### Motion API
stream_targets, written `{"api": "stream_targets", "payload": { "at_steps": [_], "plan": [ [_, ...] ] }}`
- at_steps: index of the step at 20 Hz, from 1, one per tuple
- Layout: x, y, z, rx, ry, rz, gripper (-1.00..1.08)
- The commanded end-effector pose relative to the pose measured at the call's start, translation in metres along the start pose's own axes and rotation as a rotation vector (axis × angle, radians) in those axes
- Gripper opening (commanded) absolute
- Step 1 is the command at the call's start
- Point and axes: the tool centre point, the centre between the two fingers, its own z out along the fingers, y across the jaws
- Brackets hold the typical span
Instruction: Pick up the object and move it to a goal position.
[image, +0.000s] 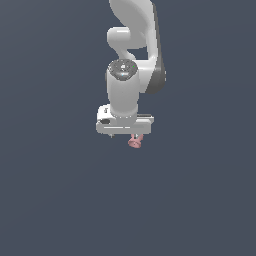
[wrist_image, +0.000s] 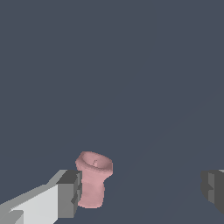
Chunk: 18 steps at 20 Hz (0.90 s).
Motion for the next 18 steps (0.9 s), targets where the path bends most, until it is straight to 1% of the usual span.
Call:
{"api": "stream_targets", "payload": {
  "at_steps": [1, 10, 18],
  "plan": [
    [0.0000, 0.0000, 0.0000, 0.000, 0.000, 0.000, 1.00],
    [0.0089, -0.0071, -0.0061, 0.017, 0.028, -0.020, 1.00],
    [0.0060, -0.0095, -0.0021, 0.017, 0.027, -0.006, 1.00]
  ]
}}
